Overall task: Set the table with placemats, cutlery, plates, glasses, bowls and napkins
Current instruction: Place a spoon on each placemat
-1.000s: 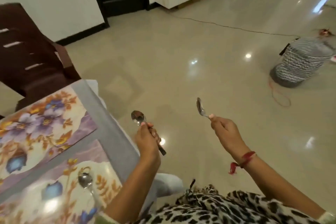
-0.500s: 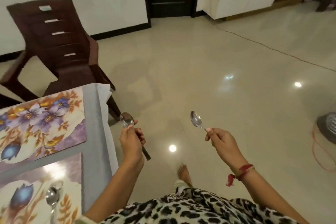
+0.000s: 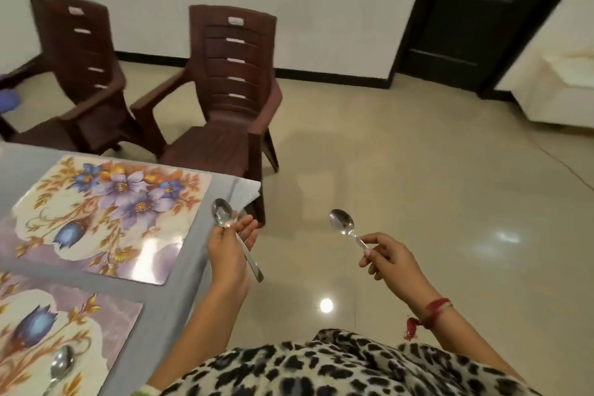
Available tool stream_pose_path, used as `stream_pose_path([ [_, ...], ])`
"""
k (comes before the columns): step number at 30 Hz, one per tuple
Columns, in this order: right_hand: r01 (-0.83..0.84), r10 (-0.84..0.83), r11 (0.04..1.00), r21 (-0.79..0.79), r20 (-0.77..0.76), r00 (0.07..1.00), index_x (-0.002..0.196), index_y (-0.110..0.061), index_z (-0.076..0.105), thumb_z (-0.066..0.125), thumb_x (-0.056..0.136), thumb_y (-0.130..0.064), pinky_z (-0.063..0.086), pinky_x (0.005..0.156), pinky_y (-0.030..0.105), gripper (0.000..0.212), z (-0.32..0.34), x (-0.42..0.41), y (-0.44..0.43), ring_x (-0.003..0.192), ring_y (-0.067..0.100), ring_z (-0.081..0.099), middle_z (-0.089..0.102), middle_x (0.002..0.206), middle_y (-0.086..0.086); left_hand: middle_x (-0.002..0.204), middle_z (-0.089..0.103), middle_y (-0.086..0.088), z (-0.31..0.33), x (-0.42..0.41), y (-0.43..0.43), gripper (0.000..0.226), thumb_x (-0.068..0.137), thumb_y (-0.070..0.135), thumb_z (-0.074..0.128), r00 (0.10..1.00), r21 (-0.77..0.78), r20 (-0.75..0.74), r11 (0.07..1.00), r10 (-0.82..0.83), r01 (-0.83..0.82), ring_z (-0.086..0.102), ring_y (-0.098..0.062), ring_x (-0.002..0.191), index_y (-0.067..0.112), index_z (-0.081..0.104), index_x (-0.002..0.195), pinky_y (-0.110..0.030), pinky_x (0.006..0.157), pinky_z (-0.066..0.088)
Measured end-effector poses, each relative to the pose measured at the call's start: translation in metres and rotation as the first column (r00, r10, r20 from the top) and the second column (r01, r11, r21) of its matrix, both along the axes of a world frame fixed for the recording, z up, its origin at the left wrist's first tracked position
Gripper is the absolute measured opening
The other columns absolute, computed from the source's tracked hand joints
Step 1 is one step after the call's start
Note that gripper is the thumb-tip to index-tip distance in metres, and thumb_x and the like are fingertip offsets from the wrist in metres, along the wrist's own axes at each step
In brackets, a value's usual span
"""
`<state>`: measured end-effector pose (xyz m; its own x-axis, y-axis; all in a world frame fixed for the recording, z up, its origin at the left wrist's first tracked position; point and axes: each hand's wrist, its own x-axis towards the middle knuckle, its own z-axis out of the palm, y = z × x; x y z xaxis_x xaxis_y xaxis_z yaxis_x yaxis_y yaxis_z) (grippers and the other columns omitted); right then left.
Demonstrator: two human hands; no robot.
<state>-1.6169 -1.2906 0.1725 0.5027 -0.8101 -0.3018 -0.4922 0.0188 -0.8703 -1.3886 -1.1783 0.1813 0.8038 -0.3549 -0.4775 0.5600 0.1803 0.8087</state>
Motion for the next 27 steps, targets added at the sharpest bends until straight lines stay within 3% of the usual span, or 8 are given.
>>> stream_pose_path([
  [6,-0.277,0.276,0.96,0.036,0.021,0.961,0.094,-0.022,0.059,0.049,0.093,-0.002,0.045,0.057,0.018,0.022,-0.016,0.097,-0.093,0.063,0.011,0.057,0.067,0.077,0.001,0.092,0.064,-0.009,-0.002,0.06,-0.023,0.019,0.098,0.001,0.035,0.948,0.013,0.016,0.948,0.319,-0.319,0.066,-0.019,0.082,0.008,0.051,0.104,-0.026,0.075,0.056],
  [9,-0.418,0.418,0.908,0.007,0.034,0.908,0.092,-0.024,0.058,0.049,0.093,-0.002,0.044,0.06,0.02,0.024,-0.02,0.151,-0.139,0.066,0.013,0.057,0.066,0.081,0.001,0.093,0.064,-0.009,-0.004,0.087,-0.04,0.019,0.098,0.001,0.036,0.877,-0.004,0.01,0.877,0.481,-0.481,0.065,-0.018,0.081,0.012,0.052,0.103,-0.025,0.075,0.054],
  [14,-0.605,0.608,0.794,-0.066,0.04,0.793,0.086,-0.024,0.061,0.052,0.09,0.001,0.047,0.063,0.019,0.027,-0.005,0.249,-0.202,0.063,0.007,0.058,0.063,0.079,0.001,0.092,0.065,-0.01,0.012,0.137,-0.062,0.023,0.098,0.002,0.04,0.732,-0.056,0.048,0.734,0.68,-0.677,0.068,-0.016,0.08,0.005,0.049,0.118,-0.022,0.065,0.056],
  [18,-0.79,0.795,0.604,-0.104,0.014,0.606,0.088,-0.012,0.064,0.051,0.09,0.003,0.049,0.065,0.018,0.02,-0.005,0.346,-0.225,0.059,0.001,0.057,0.061,0.074,-0.001,0.095,0.067,-0.009,0.017,0.162,-0.06,0.028,0.097,0.0,0.039,0.59,-0.068,0.094,0.596,0.802,-0.8,0.069,-0.017,0.084,0.005,0.05,0.123,-0.025,0.073,0.058],
  [20,-0.835,0.842,0.538,-0.114,0.017,0.54,0.089,-0.011,0.065,0.053,0.09,0.001,0.048,0.068,0.022,0.017,-0.009,0.389,-0.221,0.064,0.007,0.056,0.062,0.075,-0.001,0.098,0.065,-0.009,0.016,0.164,-0.053,0.025,0.098,-0.001,0.037,0.509,-0.054,0.101,0.515,0.855,-0.855,0.067,-0.017,0.087,0.007,0.048,0.119,-0.026,0.072,0.058],
  [27,-0.964,0.974,0.226,-0.14,0.009,0.227,0.099,-0.013,0.069,0.057,0.089,-0.004,0.045,0.078,0.016,0.018,-0.029,0.529,-0.173,0.086,0.009,0.059,0.065,0.09,-0.005,0.099,0.063,-0.007,-0.008,0.187,-0.028,0.021,0.101,0.008,0.04,0.164,0.028,0.03,0.163,0.986,-0.986,0.064,-0.015,0.087,0.006,0.052,0.117,-0.031,0.085,0.052],
])
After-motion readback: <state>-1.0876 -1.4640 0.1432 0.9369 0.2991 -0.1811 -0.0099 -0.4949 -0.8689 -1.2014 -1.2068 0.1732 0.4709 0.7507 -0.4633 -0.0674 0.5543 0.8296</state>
